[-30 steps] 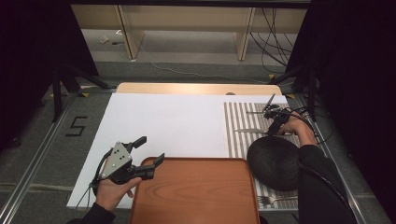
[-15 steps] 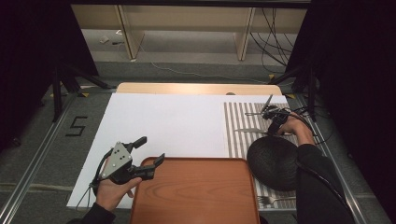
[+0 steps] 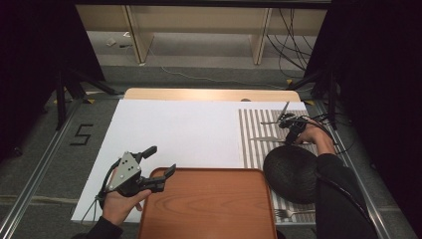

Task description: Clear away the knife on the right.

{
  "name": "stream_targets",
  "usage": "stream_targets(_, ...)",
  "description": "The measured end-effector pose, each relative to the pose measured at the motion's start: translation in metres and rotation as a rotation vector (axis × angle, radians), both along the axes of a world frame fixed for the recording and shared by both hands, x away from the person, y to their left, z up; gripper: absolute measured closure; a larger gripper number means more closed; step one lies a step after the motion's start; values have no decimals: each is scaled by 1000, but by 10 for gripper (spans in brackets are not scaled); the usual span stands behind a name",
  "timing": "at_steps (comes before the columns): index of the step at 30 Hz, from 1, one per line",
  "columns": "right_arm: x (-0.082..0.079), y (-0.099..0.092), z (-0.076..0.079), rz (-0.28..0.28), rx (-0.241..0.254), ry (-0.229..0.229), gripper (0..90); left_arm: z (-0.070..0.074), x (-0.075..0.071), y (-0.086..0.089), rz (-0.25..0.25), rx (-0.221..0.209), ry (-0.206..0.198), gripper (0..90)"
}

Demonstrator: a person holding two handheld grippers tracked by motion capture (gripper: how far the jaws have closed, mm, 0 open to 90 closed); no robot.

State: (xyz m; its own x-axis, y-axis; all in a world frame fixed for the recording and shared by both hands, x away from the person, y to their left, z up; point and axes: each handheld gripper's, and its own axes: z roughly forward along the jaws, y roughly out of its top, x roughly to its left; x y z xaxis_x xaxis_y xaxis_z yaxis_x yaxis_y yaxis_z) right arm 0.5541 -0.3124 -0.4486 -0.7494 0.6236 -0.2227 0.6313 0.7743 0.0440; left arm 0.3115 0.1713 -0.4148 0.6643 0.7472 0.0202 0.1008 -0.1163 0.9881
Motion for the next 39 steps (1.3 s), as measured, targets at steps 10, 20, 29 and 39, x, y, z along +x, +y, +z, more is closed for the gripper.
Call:
stream_targets(10,-1,2,0,20,2,20,621,0,0,0,-2,0,1,182)
stream_targets(20,-1,4,0,28,7,36,710,0,0,0,-3,1,0,182)
stream_targets(29,-3,5,0,55,5,43,772,0,0,0,-1,0,-1,183)
stream_targets(39,-5,7,-1,99,-7,41,801,0,0,0,-1,3,0,183)
